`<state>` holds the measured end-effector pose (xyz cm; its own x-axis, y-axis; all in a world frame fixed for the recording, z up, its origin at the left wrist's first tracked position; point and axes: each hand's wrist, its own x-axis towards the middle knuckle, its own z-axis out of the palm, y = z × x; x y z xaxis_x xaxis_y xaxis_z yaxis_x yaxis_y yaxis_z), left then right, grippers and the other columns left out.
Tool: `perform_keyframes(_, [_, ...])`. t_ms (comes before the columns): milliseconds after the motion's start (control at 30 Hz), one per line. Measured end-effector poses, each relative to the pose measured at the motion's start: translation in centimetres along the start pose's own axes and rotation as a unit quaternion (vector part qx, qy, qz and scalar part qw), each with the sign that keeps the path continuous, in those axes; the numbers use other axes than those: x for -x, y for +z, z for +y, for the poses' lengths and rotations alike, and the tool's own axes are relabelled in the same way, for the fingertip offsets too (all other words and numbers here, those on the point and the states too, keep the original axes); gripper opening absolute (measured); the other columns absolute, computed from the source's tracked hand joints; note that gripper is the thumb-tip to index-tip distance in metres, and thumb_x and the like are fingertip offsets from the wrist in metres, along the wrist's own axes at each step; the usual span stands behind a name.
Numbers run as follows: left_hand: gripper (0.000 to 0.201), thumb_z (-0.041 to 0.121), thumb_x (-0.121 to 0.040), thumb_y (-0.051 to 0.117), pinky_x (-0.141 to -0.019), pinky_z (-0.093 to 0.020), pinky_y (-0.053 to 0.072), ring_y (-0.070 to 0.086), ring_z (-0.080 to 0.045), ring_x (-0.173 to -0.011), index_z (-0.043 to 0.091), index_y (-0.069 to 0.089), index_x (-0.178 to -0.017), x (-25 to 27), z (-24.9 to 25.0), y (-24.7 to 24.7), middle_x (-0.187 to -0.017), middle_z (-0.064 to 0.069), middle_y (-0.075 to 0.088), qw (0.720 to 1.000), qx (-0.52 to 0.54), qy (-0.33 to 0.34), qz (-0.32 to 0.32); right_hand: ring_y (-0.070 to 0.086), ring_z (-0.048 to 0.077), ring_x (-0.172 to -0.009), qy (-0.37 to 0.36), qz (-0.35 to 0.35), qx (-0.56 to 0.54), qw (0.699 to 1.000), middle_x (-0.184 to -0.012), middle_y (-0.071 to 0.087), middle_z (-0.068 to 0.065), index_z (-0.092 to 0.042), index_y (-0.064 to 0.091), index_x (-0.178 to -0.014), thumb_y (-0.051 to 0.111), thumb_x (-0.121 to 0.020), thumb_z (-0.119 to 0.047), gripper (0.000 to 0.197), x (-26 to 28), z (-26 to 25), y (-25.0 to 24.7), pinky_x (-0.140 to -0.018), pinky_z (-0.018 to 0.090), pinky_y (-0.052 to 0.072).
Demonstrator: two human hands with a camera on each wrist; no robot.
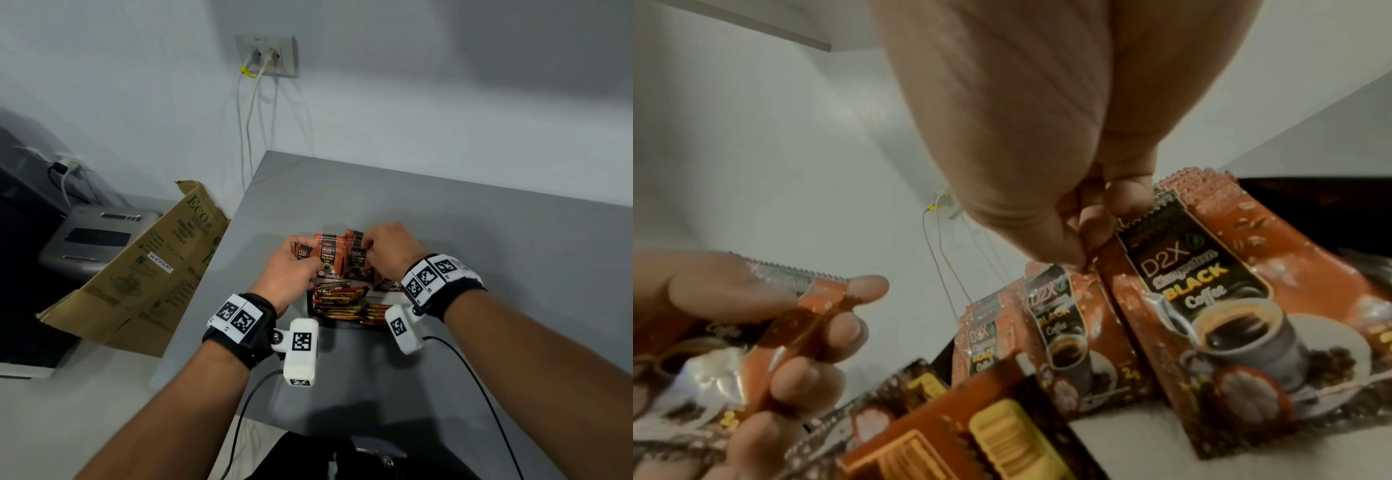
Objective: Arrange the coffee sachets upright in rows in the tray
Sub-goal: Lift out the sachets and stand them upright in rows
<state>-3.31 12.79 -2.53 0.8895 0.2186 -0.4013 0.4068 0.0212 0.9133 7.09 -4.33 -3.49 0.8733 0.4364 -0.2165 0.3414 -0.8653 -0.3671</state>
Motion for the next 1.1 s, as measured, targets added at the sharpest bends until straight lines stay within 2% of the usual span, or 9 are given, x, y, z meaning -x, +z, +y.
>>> perform_keyframes(133, [0.034, -0.008, -0.086, 0.052, -0.061, -0.030, 0.049, 0.062, -0.012, -0.064, 0.010, 0.055, -0.114, 0.2, 0.2, 0.2, -0.088, -0.009, 0.065, 1.000, 0.022, -0.017, 0.004, 0.067, 0.023, -0.089, -0.003, -0.007, 0.001, 1.000, -0.103, 0.072, 0.008, -0.013, 0.074, -0.104, 0.062, -0.092, -0.008, 0.018, 0.0, 0.1, 0.1, -0.084, 0.039, 0.058])
perform_keyframes(233, [0.039, -0.015, -0.081, 0.049, -0.064, -0.040, 0.052, 0.060, -0.027, -0.069, 0.006, 0.054, -0.113, 0.2, 0.4, 0.2, -0.093, -0.021, 0.063, 0.999, 0.048, -0.010, -0.009, 0.066, 0.019, -0.089, -0.019, 0.034, -0.035, 0.999, -0.102, 0.073, 0.004, -0.013, 0.075, -0.104, 0.063, -0.091, -0.014, 0.017, 0.5, 0.0, -0.8, -0.083, 0.031, 0.054])
perform_keyframes(367, [0.047, -0.020, -0.080, 0.058, -0.067, -0.037, 0.054, 0.062, -0.026, -0.074, 0.008, 0.051, -0.118, 0.0, 0.7, 0.9, -0.096, -0.020, 0.063, 0.997, 0.059, 0.035, -0.031, 0.068, 0.008, -0.085, -0.080, 0.028, -0.204, 0.975, -0.092, 0.074, -0.008, -0.023, 0.075, -0.104, 0.074, -0.085, -0.026, 0.019, 1.8, -1.9, -2.8, -0.082, 0.023, 0.054])
perform_keyframes(467, [0.052, -0.021, -0.078, 0.063, -0.059, -0.026, 0.052, 0.061, -0.017, -0.070, 0.007, 0.048, -0.120, -0.3, 0.9, 1.6, -0.090, -0.013, 0.062, 0.995, 0.055, 0.062, -0.053, 0.068, 0.005, -0.077, -0.106, 0.011, -0.276, 0.955, -0.081, 0.074, -0.007, -0.026, 0.076, -0.093, 0.079, -0.079, -0.016, 0.017, 2.3, -2.9, -3.3, -0.079, 0.022, 0.055])
perform_keyframes(567, [0.054, -0.013, -0.079, 0.070, -0.060, -0.026, 0.054, 0.063, -0.016, -0.070, 0.008, 0.047, -0.122, -0.7, 1.0, 1.9, -0.094, -0.010, 0.062, 0.996, 0.050, 0.059, -0.039, 0.066, 0.001, -0.074, -0.106, 0.038, -0.246, 0.963, -0.080, 0.073, -0.009, -0.025, 0.076, -0.084, 0.077, -0.081, -0.012, 0.013, 2.4, -2.9, -4.0, -0.074, 0.015, 0.050])
perform_keyframes(700, [0.033, 0.007, -0.088, 0.069, -0.058, -0.025, 0.053, 0.062, -0.012, -0.069, 0.023, 0.050, -0.110, -1.0, 0.6, 0.9, -0.098, -0.005, 0.061, 0.998, 0.045, 0.010, 0.041, 0.063, -0.001, -0.074, -0.049, 0.055, -0.179, 0.981, -0.079, 0.068, -0.015, -0.025, 0.072, -0.084, 0.070, -0.088, -0.011, 0.015, 1.8, -1.1, -4.0, -0.068, 0.012, 0.045])
perform_keyframes(833, [0.029, 0.003, -0.091, 0.062, -0.059, -0.026, 0.050, 0.054, -0.011, -0.064, 0.020, 0.051, -0.113, -1.0, 0.0, -0.1, -0.081, -0.002, 0.057, 0.998, 0.034, -0.002, 0.057, 0.066, 0.008, -0.080, -0.017, 0.006, -0.100, 0.995, -0.077, 0.065, -0.014, -0.023, 0.073, -0.085, 0.067, -0.089, -0.006, 0.018, 1.1, 0.6, -1.8, -0.082, 0.028, 0.055])
perform_keyframes(967, [0.032, -0.002, -0.090, 0.057, -0.056, -0.024, 0.049, 0.056, -0.011, -0.064, 0.014, 0.051, -0.117, -0.7, -0.3, -0.2, -0.082, -0.002, 0.058, 0.998, 0.036, -0.009, 0.051, 0.065, 0.016, -0.085, -0.011, -0.026, -0.062, 0.998, -0.087, 0.067, -0.004, -0.019, 0.073, -0.091, 0.063, -0.091, -0.006, 0.016, 1.2, 0.7, -0.5, -0.078, 0.027, 0.052])
perform_keyframes(1100, [0.028, -0.007, -0.089, 0.051, -0.055, -0.024, 0.048, 0.055, -0.011, -0.064, 0.015, 0.054, -0.107, -0.4, -0.2, -0.1, -0.083, -0.005, 0.061, 0.998, 0.039, -0.010, 0.047, 0.065, 0.020, -0.086, 0.004, -0.005, -0.035, 0.999, -0.100, 0.070, 0.002, -0.017, 0.073, -0.099, 0.059, -0.093, -0.007, 0.018, 1.1, 0.7, 0.1, -0.073, 0.027, 0.049])
